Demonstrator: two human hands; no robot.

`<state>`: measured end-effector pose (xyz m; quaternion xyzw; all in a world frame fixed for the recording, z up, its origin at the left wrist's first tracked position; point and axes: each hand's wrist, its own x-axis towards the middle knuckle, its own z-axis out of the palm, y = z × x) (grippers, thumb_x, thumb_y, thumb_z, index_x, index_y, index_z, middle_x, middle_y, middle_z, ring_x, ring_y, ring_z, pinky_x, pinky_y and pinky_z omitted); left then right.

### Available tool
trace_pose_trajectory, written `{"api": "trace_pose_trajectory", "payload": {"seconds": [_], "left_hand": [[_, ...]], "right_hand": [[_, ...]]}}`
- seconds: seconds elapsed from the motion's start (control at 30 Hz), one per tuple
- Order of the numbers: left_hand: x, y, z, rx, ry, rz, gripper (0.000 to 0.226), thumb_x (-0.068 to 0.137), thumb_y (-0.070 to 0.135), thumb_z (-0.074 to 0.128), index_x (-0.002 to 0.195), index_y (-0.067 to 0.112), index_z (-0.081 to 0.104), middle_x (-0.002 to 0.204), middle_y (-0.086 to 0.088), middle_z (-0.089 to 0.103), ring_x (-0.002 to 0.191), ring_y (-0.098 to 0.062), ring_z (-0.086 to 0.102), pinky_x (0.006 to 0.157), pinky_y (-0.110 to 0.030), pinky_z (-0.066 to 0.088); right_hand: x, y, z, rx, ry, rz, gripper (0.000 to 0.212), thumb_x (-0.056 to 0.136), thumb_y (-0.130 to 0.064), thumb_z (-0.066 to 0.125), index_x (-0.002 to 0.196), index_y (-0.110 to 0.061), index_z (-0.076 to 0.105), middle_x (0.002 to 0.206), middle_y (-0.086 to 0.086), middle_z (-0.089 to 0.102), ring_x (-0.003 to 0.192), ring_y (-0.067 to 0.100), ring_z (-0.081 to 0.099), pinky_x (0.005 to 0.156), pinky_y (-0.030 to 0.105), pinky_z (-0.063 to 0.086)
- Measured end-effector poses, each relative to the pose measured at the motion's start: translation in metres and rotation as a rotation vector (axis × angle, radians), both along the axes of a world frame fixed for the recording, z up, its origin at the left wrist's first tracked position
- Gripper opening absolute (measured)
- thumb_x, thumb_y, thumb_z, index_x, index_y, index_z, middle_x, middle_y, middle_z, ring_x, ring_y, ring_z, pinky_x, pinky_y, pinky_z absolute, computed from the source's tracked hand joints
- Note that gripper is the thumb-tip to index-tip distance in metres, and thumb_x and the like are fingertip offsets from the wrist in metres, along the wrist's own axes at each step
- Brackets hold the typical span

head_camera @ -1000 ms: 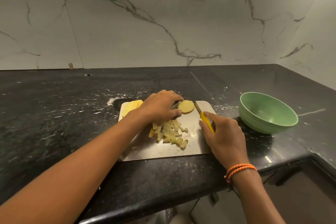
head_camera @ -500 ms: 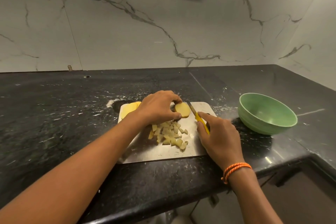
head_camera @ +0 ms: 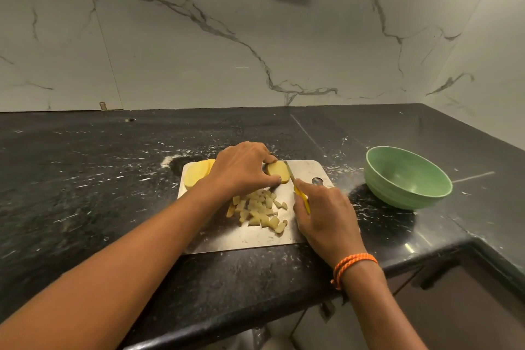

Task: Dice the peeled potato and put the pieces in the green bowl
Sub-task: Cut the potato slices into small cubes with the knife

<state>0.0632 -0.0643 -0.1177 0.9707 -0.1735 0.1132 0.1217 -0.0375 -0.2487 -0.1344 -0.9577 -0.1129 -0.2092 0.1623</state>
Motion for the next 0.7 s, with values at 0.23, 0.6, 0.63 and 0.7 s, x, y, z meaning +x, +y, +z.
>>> {"api": "trace_pose_trajectory", "payload": {"seconds": [0.23, 0.6, 0.63, 0.7], "left_hand": [[0.001, 0.002, 0.0, -0.023, 0.006, 0.028, 0.062, 0.089, 0.069, 0.07, 0.141, 0.034, 0.067, 0.136, 0.016, 0.066, 0.118, -0.016, 0.063, 0.087, -0.04, 0.06], [0.003, 0.003, 0.001, -0.051, 0.026, 0.04, 0.063, 0.086, 0.07, 0.073, 0.136, 0.033, 0.071, 0.13, 0.013, 0.072, 0.112, -0.016, 0.066, 0.085, -0.04, 0.06], [0.003, 0.003, 0.0, -0.048, 0.024, 0.041, 0.063, 0.085, 0.071, 0.072, 0.136, 0.033, 0.071, 0.13, 0.013, 0.072, 0.112, -0.016, 0.066, 0.086, -0.04, 0.061], [0.004, 0.003, 0.0, -0.037, 0.014, 0.051, 0.063, 0.085, 0.073, 0.071, 0.134, 0.033, 0.072, 0.127, 0.013, 0.073, 0.109, -0.016, 0.067, 0.085, -0.041, 0.062]], "right_hand": [[-0.042, -0.01, -0.005, 0.106, -0.027, -0.005, 0.039, 0.096, -0.034, 0.059, 0.135, -0.029, 0.062, 0.074, -0.001, 0.07, 0.068, 0.021, 0.064, 0.065, 0.04, 0.054], [0.002, 0.012, 0.003, 0.062, -0.12, -0.033, 0.037, 0.095, -0.028, 0.058, 0.132, -0.026, 0.065, 0.085, 0.011, 0.074, 0.077, 0.033, 0.067, 0.062, 0.041, 0.053], [0.007, 0.013, 0.003, 0.029, -0.086, -0.026, 0.036, 0.096, -0.029, 0.055, 0.13, -0.027, 0.064, 0.087, 0.01, 0.074, 0.081, 0.033, 0.066, 0.063, 0.041, 0.053], [0.013, 0.012, 0.003, -0.013, -0.02, -0.009, 0.031, 0.096, -0.029, 0.052, 0.124, -0.026, 0.065, 0.09, 0.009, 0.073, 0.086, 0.032, 0.065, 0.066, 0.042, 0.052]]}}
